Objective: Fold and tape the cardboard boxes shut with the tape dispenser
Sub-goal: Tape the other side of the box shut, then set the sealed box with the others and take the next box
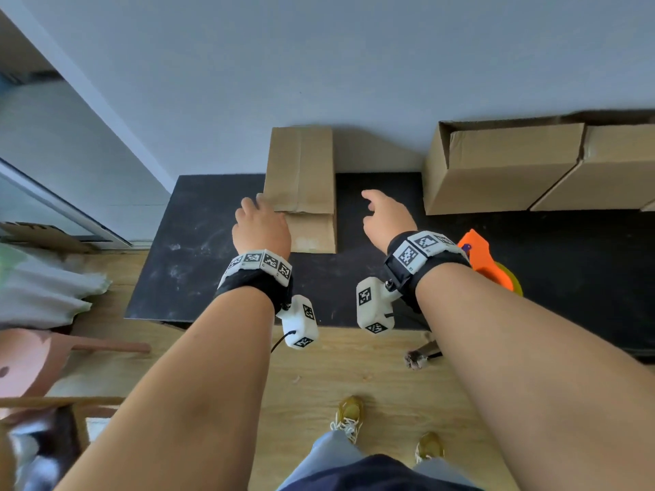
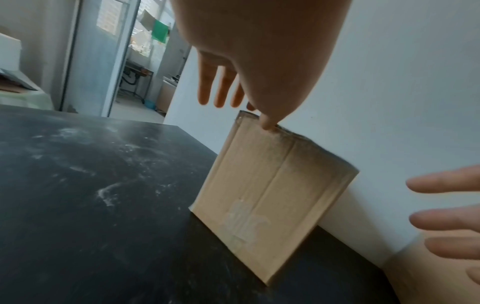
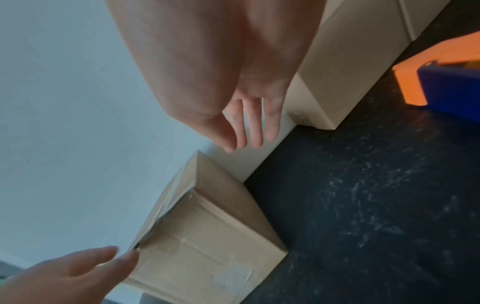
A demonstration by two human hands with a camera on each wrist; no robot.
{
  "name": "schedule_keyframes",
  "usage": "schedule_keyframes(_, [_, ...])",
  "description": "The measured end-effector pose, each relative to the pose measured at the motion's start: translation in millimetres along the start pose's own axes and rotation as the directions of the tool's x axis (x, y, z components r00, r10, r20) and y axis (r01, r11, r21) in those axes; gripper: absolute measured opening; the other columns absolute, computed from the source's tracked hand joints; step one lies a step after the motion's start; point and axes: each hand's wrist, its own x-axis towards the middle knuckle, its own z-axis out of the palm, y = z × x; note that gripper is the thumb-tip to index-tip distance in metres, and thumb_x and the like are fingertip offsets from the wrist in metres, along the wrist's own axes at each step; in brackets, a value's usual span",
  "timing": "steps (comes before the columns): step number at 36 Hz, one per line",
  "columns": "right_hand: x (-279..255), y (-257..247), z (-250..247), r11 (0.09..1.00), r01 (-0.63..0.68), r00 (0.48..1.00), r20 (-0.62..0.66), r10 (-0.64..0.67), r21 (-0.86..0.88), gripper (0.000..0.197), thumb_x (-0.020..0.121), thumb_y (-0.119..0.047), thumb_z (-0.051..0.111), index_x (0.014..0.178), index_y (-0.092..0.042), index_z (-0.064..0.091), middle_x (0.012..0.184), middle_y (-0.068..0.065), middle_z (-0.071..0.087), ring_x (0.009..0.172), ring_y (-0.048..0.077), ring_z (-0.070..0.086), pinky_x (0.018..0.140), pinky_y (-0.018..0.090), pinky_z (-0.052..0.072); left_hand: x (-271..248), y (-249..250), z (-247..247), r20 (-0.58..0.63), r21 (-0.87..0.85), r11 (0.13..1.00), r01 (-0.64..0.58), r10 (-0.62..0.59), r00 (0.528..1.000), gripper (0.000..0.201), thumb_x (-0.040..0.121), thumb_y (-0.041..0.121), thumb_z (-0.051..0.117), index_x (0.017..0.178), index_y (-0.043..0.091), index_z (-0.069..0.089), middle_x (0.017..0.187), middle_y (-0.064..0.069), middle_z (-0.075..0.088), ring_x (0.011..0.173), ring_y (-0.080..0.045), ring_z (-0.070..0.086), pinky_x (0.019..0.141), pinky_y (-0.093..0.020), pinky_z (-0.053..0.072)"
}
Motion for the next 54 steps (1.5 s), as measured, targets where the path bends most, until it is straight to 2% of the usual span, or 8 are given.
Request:
schedule_keyframes(9, [-18.2,71.1,-24.7,0.97,-0.244,0.962,-0.128,0.242,-0.002,0.044,0.095,-0.008,0.047,0.139,-0.014,0.046,0.129,0.008,0.058,0.116,0.027,0.055,0.087,0.031,0.043,-17.2,75.6,14.0,-0.24,-0.139,0.884,-0.447,0.408,0.881,0.051,0.075,0.001,0.044,0.124,0.003,0.058,0.132,-0.021,0.051,0.12,-0.041,0.047,0.106,-0.048,0.035])
schedule_keyframes(14, [-34.2,129.2,-34.8,0.919,-0.392,0.914,-0.135,0.383,-0.046,0.037,0.094,-0.022,0.054,0.128,-0.008,0.053,0.115,0.009,0.062,0.105,0.029,0.059,0.08,0.026,0.038,-47.3,123.2,27.1,-0.157,-0.166,0.833,-0.527,0.506,0.848,0.047,0.083,0.001,0.049,0.13,0.004,0.055,0.141,-0.02,0.044,0.131,-0.037,0.038,0.113,-0.045,0.026])
schedule_keyframes(17, [-46.8,156.2,-36.3,0.876,-0.474,0.875,-0.159,0.457,-0.088,0.043,0.093,-0.029,0.056,0.131,-0.011,0.051,0.077,0.002,0.052,0.081,0.03,0.055,0.072,0.029,0.037,-63.1,141.1,38.9,-0.03,-0.148,0.83,-0.537,0.539,0.842,0.047,0.089,0.007,0.047,0.136,0.009,0.049,0.147,-0.015,0.036,0.137,-0.031,0.03,0.116,-0.04,0.019])
schedule_keyframes(27, [-52.1,179.6,-21.1,0.831,-0.526,0.832,0.094,0.547,-0.18,0.075,0.086,-0.057,0.064,0.138,-0.007,0.043,0.124,0.01,0.059,0.114,0.031,0.056,0.101,0.04,0.044,-95.8,157.9,71.6,0.15,-0.09,0.826,-0.556,0.563,0.813,0.046,0.092,0.014,0.047,0.138,0.013,0.046,0.15,-0.01,0.032,0.137,-0.028,0.028,0.114,-0.035,0.02])
schedule_keyframes(40, [-55.5,186.5,-39.8,0.895,-0.401,0.896,0.121,0.428,-0.193,0.035,0.094,-0.039,0.055,0.079,-0.008,0.054,0.075,0.006,0.057,0.074,0.026,0.06,0.06,0.031,0.043,-102.0,180.3,65.3,0.118,-0.115,0.863,-0.493,0.504,0.855,0.046,0.093,0.011,0.046,0.138,0.015,0.047,0.147,-0.007,0.037,0.135,-0.025,0.034,0.109,-0.035,0.031])
schedule_keyframes(43, [-56.8,192.1,-60.2,0.918,-0.393,0.919,0.018,0.394,-0.046,0.035,0.094,-0.036,0.047,0.114,-0.006,0.049,0.068,-0.002,0.057,0.071,0.023,0.06,0.069,0.03,0.044,-103.1,193.9,61.3,0.105,-0.12,0.866,-0.486,0.498,0.861,0.047,0.092,0.01,0.047,0.139,0.015,0.047,0.147,-0.005,0.037,0.134,-0.025,0.034,0.107,-0.035,0.033])
schedule_keyframes(49, [-55.2,197.1,-109.8,0.857,-0.483,0.875,0.063,0.48,0.18,0.04,0.098,-0.035,0.036,0.103,-0.002,0.057,0.103,0.018,0.054,0.095,0.031,0.049,0.079,0.031,0.033,-101.6,228.9,50.9,0.053,-0.128,0.854,-0.503,0.513,0.857,0.046,0.093,0.01,0.046,0.138,0.013,0.046,0.147,-0.005,0.036,0.134,-0.024,0.033,0.106,-0.035,0.032])
schedule_keyframes(54, [-55.0,207.1,-124.7,0.856,-0.481,0.872,0.005,0.489,0.186,0.063,0.095,-0.058,0.044,0.106,0.001,0.064,0.098,0.016,0.058,0.092,0.031,0.053,0.078,0.033,0.037,-84.6,255.5,43.1,-0.007,-0.117,0.845,-0.521,0.524,0.852,0.048,0.088,0.004,0.05,0.135,0.012,0.048,0.142,-0.006,0.04,0.128,-0.026,0.038,0.102,-0.036,0.036])
